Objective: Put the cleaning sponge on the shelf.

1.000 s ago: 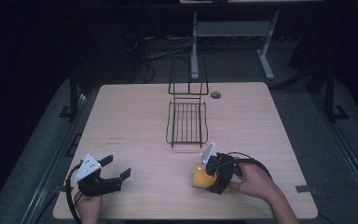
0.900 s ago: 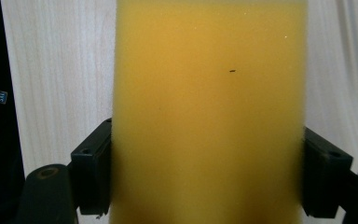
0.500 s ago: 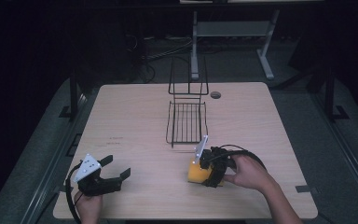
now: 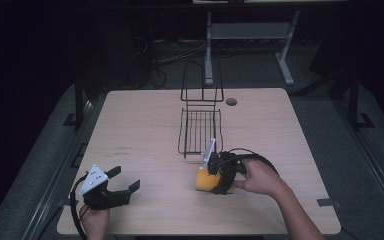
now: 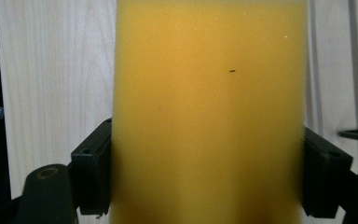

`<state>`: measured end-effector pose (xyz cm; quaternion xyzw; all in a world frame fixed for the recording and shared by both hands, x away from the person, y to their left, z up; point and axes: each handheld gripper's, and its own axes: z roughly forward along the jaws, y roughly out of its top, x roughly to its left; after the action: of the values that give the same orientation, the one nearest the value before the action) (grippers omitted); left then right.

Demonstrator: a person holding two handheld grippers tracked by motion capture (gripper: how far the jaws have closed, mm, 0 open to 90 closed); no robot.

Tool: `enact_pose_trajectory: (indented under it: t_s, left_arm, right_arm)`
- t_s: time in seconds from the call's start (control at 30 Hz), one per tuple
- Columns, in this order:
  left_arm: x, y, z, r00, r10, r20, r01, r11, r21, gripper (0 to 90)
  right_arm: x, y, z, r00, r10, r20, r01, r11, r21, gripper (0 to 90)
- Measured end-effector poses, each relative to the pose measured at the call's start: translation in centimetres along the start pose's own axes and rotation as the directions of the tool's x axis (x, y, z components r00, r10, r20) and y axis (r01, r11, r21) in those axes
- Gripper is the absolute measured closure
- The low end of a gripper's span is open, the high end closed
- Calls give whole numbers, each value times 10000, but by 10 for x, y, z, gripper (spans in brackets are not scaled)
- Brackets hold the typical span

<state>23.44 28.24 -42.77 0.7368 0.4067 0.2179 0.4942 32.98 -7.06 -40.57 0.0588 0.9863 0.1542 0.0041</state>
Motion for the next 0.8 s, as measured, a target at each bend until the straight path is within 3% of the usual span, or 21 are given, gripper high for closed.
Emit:
enact_pose_trajectory:
  t_s: [0.43,0.8]
  left_arm:
    - [-1,0,2,10000,64,-16,-64,9999,82,128]
    - [-2,0,3,10000,89,-10,-89,9999,98,128]
  right_arm:
    - [-11,7,-4,9999,-78,-67,77,9999,-94,215]
    - [-22,15,-5,9999,-104,-12,104,9998,160,215]
